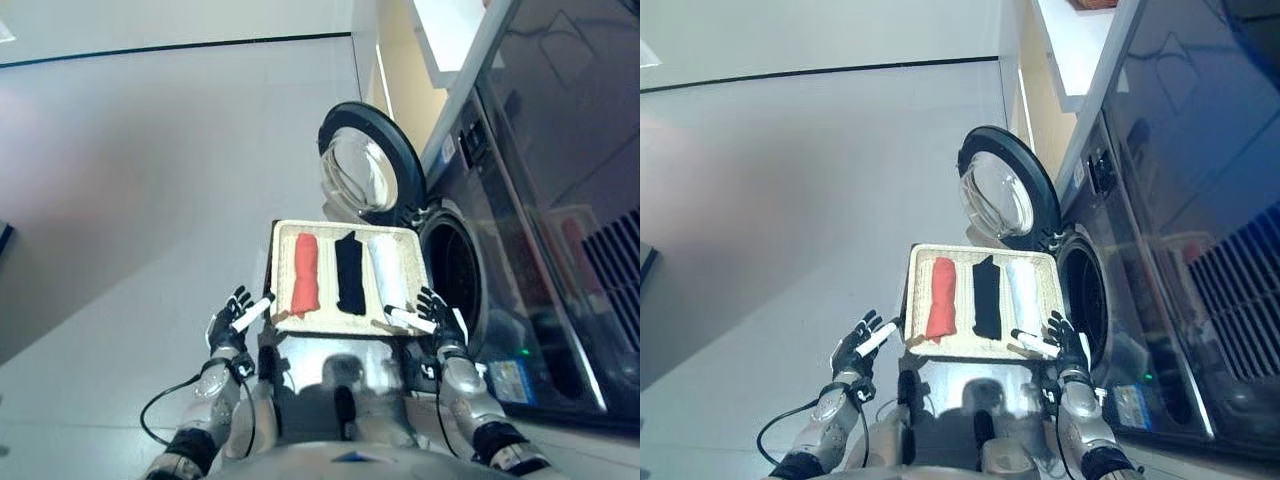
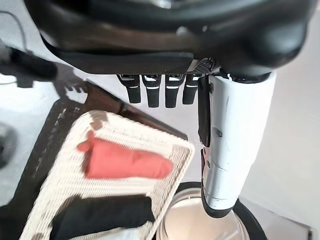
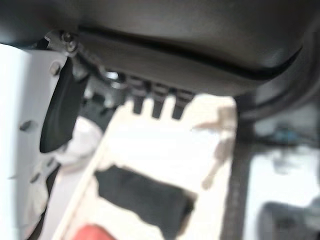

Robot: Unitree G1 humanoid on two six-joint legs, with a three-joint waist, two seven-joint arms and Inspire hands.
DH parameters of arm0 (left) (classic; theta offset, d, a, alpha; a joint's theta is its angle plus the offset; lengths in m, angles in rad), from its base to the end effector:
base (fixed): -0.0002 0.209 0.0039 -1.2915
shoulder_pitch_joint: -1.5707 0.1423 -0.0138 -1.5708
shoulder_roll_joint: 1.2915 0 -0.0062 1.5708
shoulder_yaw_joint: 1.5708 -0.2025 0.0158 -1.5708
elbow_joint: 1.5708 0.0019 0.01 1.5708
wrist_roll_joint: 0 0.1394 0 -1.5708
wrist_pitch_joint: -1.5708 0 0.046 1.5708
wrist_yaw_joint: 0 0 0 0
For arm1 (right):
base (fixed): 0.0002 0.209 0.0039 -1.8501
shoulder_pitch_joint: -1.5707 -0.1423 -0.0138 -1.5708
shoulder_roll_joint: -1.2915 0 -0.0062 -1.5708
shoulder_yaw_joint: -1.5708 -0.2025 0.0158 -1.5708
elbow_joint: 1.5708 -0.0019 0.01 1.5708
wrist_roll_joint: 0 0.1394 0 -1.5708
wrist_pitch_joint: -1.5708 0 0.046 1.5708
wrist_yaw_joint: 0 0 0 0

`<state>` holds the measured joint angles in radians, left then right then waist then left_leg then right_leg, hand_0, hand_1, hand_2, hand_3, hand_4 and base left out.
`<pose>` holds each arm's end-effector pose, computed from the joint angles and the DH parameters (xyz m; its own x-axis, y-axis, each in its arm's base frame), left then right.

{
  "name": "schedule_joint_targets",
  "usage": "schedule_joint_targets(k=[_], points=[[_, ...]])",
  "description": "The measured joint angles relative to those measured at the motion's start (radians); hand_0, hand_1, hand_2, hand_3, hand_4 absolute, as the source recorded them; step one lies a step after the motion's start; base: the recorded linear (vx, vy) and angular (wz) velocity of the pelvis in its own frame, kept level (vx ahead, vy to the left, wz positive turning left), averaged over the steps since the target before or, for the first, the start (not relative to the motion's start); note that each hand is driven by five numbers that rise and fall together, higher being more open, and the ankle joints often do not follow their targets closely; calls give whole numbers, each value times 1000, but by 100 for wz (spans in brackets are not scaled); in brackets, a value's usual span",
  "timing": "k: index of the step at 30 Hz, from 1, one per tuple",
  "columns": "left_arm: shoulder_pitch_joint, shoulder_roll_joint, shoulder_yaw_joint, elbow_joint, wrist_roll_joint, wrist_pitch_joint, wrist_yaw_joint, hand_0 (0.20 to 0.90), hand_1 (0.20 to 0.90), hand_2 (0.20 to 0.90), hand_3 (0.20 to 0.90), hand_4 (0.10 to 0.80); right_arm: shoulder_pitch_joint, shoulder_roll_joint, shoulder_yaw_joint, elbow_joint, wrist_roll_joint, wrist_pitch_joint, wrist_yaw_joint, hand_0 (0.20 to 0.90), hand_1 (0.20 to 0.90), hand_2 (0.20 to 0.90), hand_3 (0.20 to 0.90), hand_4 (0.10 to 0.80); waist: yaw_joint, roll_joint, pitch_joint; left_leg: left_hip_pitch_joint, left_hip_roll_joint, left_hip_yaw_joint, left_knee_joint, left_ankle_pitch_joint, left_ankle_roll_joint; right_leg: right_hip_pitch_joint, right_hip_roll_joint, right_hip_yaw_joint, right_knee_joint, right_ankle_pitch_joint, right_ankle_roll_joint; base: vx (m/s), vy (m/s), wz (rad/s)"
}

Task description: Pick up the clothes and place them into the washing machine

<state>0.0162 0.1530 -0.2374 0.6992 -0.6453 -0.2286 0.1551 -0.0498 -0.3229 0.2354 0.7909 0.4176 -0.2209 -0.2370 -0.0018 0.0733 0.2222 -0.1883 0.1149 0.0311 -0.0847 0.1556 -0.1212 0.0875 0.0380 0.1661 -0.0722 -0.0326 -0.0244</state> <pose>0.1518 0.1681 -0.0894 0.8211 0.1518 -0.5502 -0.3281 0.9143 -0.2376 0.1633 -0.2239 -0.0815 0.8163 -0.2950 -0.4965 0.2536 0.9555 -0.1508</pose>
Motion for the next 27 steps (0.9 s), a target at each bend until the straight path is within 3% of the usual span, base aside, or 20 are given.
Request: schedule_joint_targets(k=[1,2,5,6,9,11,14,15,17,18,20,21,23,24,25,27], points=[[7,-4,0,-4,0,-1,-1,900,900,900,900,800,2,-4,0,1,0,0,0,900,900,900,900,800,1,17,-4,13,4,12,0,29,34,12,0,21,-6,-5,29,170,192,-71],[1,2,2,-5,0,-1,0,900,900,900,900,800,0,5,7,5,0,1,-2,900,900,900,900,800,6,5,-5,22,-20,48,1,49,123,9,-31,25,2,-21,50,190,185,-60],[-71,13,5,-4,-1,-2,5,900,900,900,900,800,-17,27,11,28,1,3,-2,900,900,900,900,800,3,-29,-10,27,-110,71,6,19,183,7,-130,20,1,-39,110,174,162,-15],[-87,21,6,-5,-2,-10,5,900,900,900,900,800,-36,37,16,31,1,6,0,900,900,900,900,800,10,-29,-10,27,-118,84,6,10,195,-3,-142,34,8,-38,128,130,158,-29],[-113,43,30,-32,-10,-42,5,900,900,900,900,800,-93,60,41,25,-4,4,8,900,900,900,900,800,22,-39,-14,28,-132,113,16,-22,210,-24,-170,43,27,-39,184,125,132,-37],[-118,52,36,-35,-17,-50,7,900,900,900,900,800,-132,65,41,24,-6,3,17,900,900,900,900,800,33,-44,-18,29,-136,139,19,-35,219,-48,-176,38,52,-44,190,110,143,-40],[-107,49,36,-35,-19,-51,8,900,900,900,900,800,-144,59,35,16,-10,2,17,900,900,900,900,800,41,-50,-21,26,-138,165,33,-63,229,-94,-175,-3,132,-63,196,79,163,-30],[-86,49,34,-35,-23,-51,9,900,900,900,900,800,-143,57,35,14,-10,1,15,900,900,900,900,800,41,-49,-23,24,-132,175,39,-69,236,-153,-169,-46,241,-92,182,15,96,-18],[-65,50,34,-32,-33,-50,13,900,900,900,900,800,-131,56,34,18,-9,2,11,900,900,900,900,800,37,-63,-24,19,-142,178,57,-96,249,-211,-177,-63,357,-115,167,47,103,-16],[-56,50,34,-32,-38,-49,17,900,900,900,900,800,-128,56,34,18,-9,2,7,900,900,900,900,800,32,-62,-24,18,-141,180,57,-97,253,-243,-183,-103,415,-120,161,57,38,-6],[-44,51,39,-31,-40,-49,20,900,900,900,900,800,-115,56,34,17,-9,2,-3,900,900,900,900,800,16,-65,-25,14,-150,182,73,-97,270,-271,-218,-133,499,-128,144,34,-50,8],[-40,51,40,-31,-47,-50,19,900,900,900,900,800,-109,55,34,16,-8,2,-4,900,900,900,900,800,14,-64,-26,4,-152,182,87,-109,279,-287,-266,-146,525,-128,149,26,-116,3],[-44,62,41,-31,-70,-50,20,900,900,900,900,800,-109,59,38,14,-7,2,-3,900,900,900,900,800,13,-66,-25,-23,-153,170,101,-109,279,-286,-348,-152,469,-95,199,32,-140,7],[-46,62,41,-31,-77,-51,20,900,900,900,900,800,-112,60,39,14,-7,2,-3,900,900,900,900,800,15,-68,-25,-31,-152,164,101,-106,275,-287,-375,-147,437,-86,215,28,-101,9],[-47,62,42,-30,-84,-52,23,900,900,900,900,800,-117,61,41,14,-6,2,-3,900,900,900,900,800,15,-69,-23,-42,-150,158,102,-101,271,-284,-399,-144,374,-66,248,77,-136,5],[-56,62,46,-26,-99,-54,26,900,900,900,900,800,-126,62,41,14,-3,2,-4,900,900,900,900,800,7,-77,-12,-49,-148,139,100,-90,256,-276,-420,-142,239,-5,259,134,-164,20]])
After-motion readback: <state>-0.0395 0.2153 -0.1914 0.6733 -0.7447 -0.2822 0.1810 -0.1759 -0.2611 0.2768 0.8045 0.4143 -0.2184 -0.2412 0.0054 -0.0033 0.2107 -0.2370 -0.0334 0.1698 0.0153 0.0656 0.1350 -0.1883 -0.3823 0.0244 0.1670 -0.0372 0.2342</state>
